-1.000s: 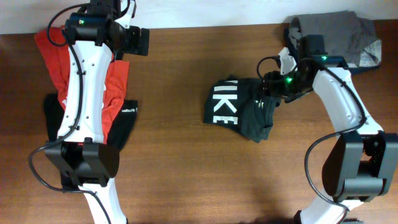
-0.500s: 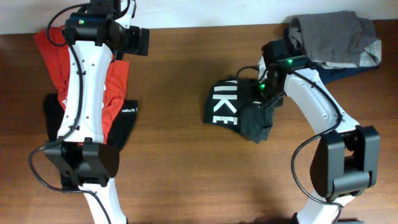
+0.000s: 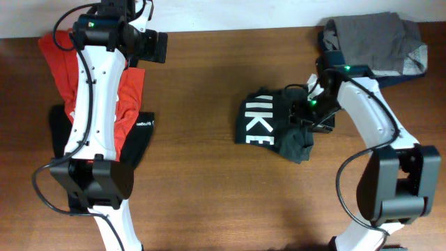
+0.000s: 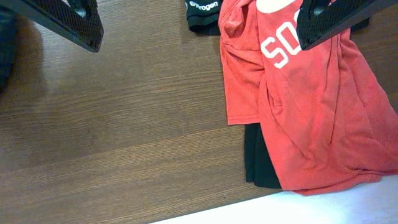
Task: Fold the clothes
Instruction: 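Tuck and flatten the bundle's right side with the right gripper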
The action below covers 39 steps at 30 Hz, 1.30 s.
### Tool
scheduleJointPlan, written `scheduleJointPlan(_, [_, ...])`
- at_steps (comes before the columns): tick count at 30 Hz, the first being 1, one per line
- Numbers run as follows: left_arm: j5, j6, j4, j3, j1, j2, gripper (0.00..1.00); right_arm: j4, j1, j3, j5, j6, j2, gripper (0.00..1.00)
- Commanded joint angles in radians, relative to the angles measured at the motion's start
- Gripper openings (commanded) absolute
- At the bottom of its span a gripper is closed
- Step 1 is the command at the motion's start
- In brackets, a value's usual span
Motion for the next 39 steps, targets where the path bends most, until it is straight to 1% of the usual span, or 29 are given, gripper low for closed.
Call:
scheduleJointPlan(1, [-0.004,0.02,0.0,0.003,-0.002,0.01,0.99,0.016,-0.082,-0.005,-0.026,-0.048,-0.048,0.74])
scheduleJointPlan(4, [-0.004,0.02,0.0,0.003,-0.002,0.01,0.99,0.139,-0.15,-0.08,-0.105,-0.048,-0.04,0.78])
scheduleJointPlan(6, [-0.004,0.02,0.0,0.003,-0.002,0.01,0.99,0.198,-0.172,-0.126,-0.154,-0.048,-0.035,0.79])
scheduleJointPlan(10, [-0.004,0.02,0.0,0.003,-0.002,0.01,0.99,0.34,-0.179,-0.239,-0.247,-0.053,-0.034,0.8])
scheduleJointPlan(12, [-0.003,0.02,0.0,0.003,-0.002,0.01,0.99,0.437,-0.179,-0.317,-0.299,-0.02,-0.033,0.8])
scheduleJointPlan(14, [-0.003,0.02,0.0,0.003,-0.002,0.01,0.99,0.503,-0.179,-0.357,-0.349,-0.006,-0.033,0.8])
scheduleJointPlan(17, [-0.003,0.02,0.0,0.003,-0.002,0.01,0.99,0.615,-0.177,-0.423,-0.36,0.063,-0.03,0.8])
scheduleJointPlan(19, [-0.003,0.02,0.0,0.003,-0.002,0.01,0.99,0.665,-0.172,-0.446,-0.369,0.094,-0.013,0.8])
scheduleJointPlan(21, [-0.003,0.02,0.0,0.003,-0.002,0.01,0.99,0.699,-0.157,-0.447,-0.39,0.124,0.016,0.78])
scheduleJointPlan(23, [-0.003,0.02,0.0,0.003,-0.002,0.01,0.99,0.731,-0.137,-0.447,-0.41,0.161,0.041,0.7])
scheduleJointPlan(24, [-0.003,0.019,-0.001,0.003,-0.002,0.01,0.99,0.768,-0.106,-0.447,-0.41,0.216,0.064,0.58])
scheduleJointPlan(25, [-0.003,0.019,-0.002,0.003,-0.002,0.01,0.99,0.773,-0.101,-0.447,-0.41,0.226,0.066,0.57])
scheduleJointPlan(27, [-0.003,0.02,-0.008,0.003,-0.002,0.01,0.99,0.802,-0.074,-0.447,-0.409,0.281,0.08,0.47])
scheduleJointPlan(28, [-0.003,0.019,-0.011,0.003,-0.002,0.01,0.99,0.814,-0.067,-0.447,-0.408,0.296,0.083,0.35])
scheduleJointPlan(29, [-0.003,0.019,-0.013,0.003,-0.002,0.01,0.99,0.821,-0.066,-0.447,-0.409,0.296,0.084,0.25])
scheduleJointPlan(30, [-0.003,0.019,-0.017,0.003,-0.002,0.01,0.99,0.832,-0.066,-0.447,-0.409,0.304,0.084,0.05])
scheduleJointPlan(33, [-0.003,0.02,-0.024,0.003,-0.002,0.01,0.99,0.885,-0.071,-0.446,-0.451,0.312,0.082,0.04])
scheduleJointPlan(34, [-0.003,0.019,-0.023,0.003,-0.002,0.01,0.99,0.918,-0.072,-0.44,-0.498,0.313,0.075,0.04])
scheduleJointPlan(36, [-0.003,0.019,-0.022,0.003,-0.002,0.01,0.99,0.888,-0.072,-0.408,-0.511,0.314,0.044,0.04])
scheduleJointPlan(39, [-0.003,0.02,-0.023,0.003,-0.002,0.01,0.99,0.814,-0.068,-0.325,-0.47,0.339,-0.029,0.04])
